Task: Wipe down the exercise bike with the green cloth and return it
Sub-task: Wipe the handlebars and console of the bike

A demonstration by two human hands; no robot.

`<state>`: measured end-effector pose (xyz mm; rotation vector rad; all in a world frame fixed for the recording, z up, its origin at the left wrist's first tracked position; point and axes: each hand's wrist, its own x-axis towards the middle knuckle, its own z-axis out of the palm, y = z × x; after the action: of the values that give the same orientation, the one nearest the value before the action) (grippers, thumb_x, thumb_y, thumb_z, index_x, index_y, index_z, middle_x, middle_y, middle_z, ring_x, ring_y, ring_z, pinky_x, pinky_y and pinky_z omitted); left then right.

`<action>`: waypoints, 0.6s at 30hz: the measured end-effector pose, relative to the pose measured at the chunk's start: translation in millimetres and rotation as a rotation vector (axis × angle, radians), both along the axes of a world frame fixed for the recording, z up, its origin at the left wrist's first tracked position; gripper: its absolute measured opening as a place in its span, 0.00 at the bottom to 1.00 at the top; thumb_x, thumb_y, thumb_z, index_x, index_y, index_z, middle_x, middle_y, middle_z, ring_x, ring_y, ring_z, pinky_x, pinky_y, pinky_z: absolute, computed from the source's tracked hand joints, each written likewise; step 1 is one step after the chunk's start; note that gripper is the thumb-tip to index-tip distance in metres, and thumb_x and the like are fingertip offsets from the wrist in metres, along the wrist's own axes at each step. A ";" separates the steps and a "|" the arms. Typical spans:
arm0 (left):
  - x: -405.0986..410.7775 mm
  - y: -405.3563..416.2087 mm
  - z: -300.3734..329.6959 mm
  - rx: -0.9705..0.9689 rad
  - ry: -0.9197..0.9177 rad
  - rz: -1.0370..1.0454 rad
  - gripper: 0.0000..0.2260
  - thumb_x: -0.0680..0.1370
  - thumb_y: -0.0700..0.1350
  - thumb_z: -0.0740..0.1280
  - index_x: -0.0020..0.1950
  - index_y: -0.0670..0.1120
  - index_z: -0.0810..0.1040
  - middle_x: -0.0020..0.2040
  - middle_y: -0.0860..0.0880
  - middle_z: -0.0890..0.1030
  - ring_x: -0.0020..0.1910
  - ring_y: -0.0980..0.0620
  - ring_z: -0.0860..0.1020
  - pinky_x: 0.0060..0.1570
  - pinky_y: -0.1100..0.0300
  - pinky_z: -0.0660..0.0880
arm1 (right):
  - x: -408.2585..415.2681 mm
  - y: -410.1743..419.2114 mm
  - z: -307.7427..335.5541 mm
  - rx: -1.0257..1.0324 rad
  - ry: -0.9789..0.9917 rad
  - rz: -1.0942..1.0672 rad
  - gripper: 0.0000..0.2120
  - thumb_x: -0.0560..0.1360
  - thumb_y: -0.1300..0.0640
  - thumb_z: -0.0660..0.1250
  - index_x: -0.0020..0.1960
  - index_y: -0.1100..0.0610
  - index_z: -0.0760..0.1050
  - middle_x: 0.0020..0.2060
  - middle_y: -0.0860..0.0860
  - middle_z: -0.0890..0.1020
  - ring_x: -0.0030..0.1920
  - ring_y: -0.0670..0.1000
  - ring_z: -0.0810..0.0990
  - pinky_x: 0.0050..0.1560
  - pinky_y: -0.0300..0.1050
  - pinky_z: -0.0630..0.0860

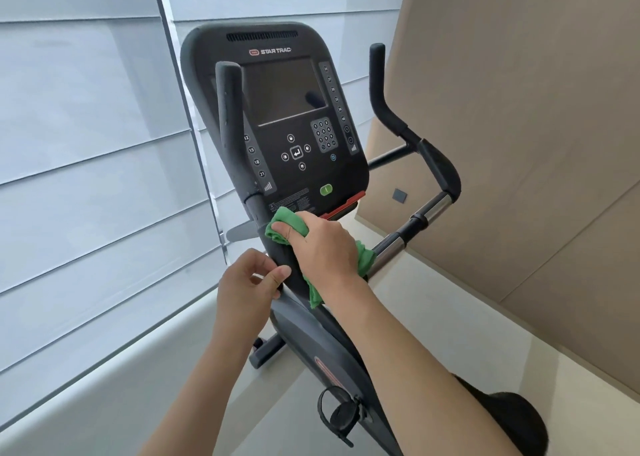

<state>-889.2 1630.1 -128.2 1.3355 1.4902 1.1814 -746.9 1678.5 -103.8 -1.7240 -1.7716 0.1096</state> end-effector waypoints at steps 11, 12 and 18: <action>-12.3 -1.4 -15.2 0.082 -0.140 -0.002 0.11 0.75 0.38 0.77 0.39 0.54 0.85 0.38 0.50 0.85 0.35 0.47 0.79 0.40 0.51 0.78 | 4.9 -90.2 -37.7 0.148 -0.123 0.133 0.25 0.81 0.54 0.67 0.78 0.51 0.72 0.76 0.50 0.74 0.77 0.54 0.70 0.77 0.61 0.69; -19.2 -1.2 -17.8 0.083 -0.143 -0.021 0.11 0.75 0.37 0.77 0.40 0.54 0.86 0.39 0.50 0.85 0.36 0.47 0.80 0.40 0.51 0.79 | 3.1 -99.2 -41.6 0.155 -0.107 0.166 0.24 0.82 0.54 0.65 0.78 0.51 0.72 0.77 0.50 0.72 0.78 0.54 0.69 0.77 0.62 0.67; -62.3 8.5 -19.6 0.064 -0.144 0.140 0.08 0.76 0.43 0.78 0.40 0.55 0.86 0.36 0.52 0.85 0.30 0.53 0.80 0.36 0.64 0.77 | -16.0 -68.7 -8.5 0.380 -0.006 0.237 0.22 0.82 0.61 0.66 0.75 0.54 0.76 0.70 0.52 0.78 0.71 0.54 0.76 0.70 0.57 0.75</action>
<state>-951.5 1638.6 -147.8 1.1765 1.4714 1.3943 -762.9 1609.8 -112.3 -1.2463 -1.8555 -0.1247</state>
